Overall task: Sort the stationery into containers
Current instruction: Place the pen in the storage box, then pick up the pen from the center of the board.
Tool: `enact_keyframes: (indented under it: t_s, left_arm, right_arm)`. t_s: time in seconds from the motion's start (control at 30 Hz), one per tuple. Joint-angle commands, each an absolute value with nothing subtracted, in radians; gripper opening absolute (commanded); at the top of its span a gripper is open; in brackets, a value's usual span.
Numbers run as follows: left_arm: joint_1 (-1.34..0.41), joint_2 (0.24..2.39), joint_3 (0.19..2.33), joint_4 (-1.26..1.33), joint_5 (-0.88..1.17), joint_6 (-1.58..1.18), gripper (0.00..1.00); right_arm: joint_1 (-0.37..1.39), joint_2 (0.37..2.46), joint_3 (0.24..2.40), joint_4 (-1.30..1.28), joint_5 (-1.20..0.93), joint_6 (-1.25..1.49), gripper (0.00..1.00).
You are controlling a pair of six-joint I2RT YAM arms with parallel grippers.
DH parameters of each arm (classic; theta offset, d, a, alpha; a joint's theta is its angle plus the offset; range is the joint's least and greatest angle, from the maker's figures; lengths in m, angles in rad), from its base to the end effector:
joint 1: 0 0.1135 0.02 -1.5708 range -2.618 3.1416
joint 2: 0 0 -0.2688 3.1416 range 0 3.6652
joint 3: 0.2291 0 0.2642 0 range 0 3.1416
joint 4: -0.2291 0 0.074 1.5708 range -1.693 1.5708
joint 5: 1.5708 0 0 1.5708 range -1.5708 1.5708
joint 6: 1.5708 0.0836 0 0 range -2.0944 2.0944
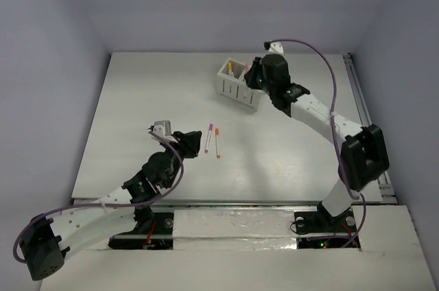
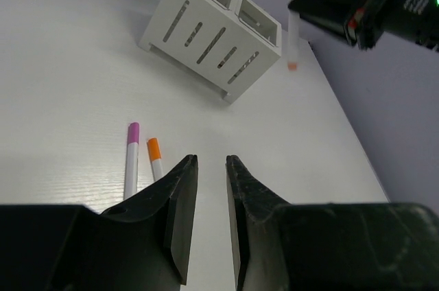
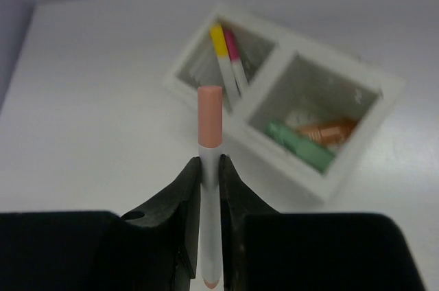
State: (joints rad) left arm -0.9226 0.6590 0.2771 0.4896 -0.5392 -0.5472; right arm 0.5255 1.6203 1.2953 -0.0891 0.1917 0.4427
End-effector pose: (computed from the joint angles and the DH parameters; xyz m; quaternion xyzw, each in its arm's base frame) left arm 0.1631 -0.1443 0.2535 -0.0746 0.6696 -0.3489 0.6514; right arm 0.3879 0.2065 0.2939 0.0178 0.8350 0.1823 0.5189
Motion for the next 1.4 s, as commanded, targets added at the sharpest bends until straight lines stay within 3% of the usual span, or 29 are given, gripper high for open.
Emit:
enact_keyframes:
  t_s: [0.0,0.3,0.53,0.57,0.7,0.8,0.93,0.97,1.03,1.07,1.1,1.13,1.27,1.37]
  left_arm:
    - [-0.919,0.644,0.287,0.525,-0.569,-0.534,0.21]
    - [-0.919,0.571,0.262,0.514,-0.603,-0.526,0.22]
    - [-0.919,0.6,0.272,0.512,-0.595,-0.531,0.23]
    - [-0.919,0.601,0.272,0.512,-0.595,-0.531,0.23]
    - [-0.919,0.603,0.27,0.515,-0.595,-0.531,0.23]
    - [-0.919,0.607,0.272,0.517,-0.594,-0.534,0.23]
    - [-0.91,0.612,0.272,0.523,-0.588,-0.534,0.23]
    - [-0.91,0.614,0.273,0.522,-0.588,-0.535,0.23]
    - [-0.91,0.612,0.276,0.519,-0.595,-0.532,0.22]
    - [-0.91,0.611,0.276,0.512,-0.601,-0.532,0.22]
    - [-0.91,0.609,0.276,0.512,-0.604,-0.529,0.21]
    - [-0.91,0.604,0.278,0.511,-0.613,-0.528,0.17]
    - [-0.91,0.606,0.285,0.486,-0.644,-0.528,0.02]
    - [-0.91,0.611,0.296,0.468,-0.664,-0.534,0.0]
  right_arm:
    - [0.535,1.75,1.445,0.146,0.258,0.437,0.0]
    - [0.535,2.092,1.826,0.262,0.437,0.273,0.0]
    - [0.535,2.155,1.832,0.343,0.446,0.186,0.02]
    - [0.535,2.157,1.829,0.348,0.44,0.181,0.06]
    - [0.535,2.14,1.781,0.39,0.425,0.164,0.39]
    - [0.545,2.1,1.741,0.411,0.405,0.147,0.56]
    - [0.545,2.066,1.738,0.364,0.393,0.153,0.57]
    - [0.545,2.04,1.73,0.345,0.388,0.163,0.57]
    - [0.558,1.993,1.656,0.341,0.377,0.178,0.43]
    - [0.577,1.965,1.617,0.333,0.358,0.182,0.32]
    - [0.606,1.906,1.533,0.319,0.348,0.195,0.11]
    - [0.624,1.876,1.491,0.304,0.341,0.202,0.03]
    - [0.716,1.764,1.338,0.119,0.322,0.233,0.0]
    - [0.758,1.732,1.283,-0.027,0.27,0.302,0.02]
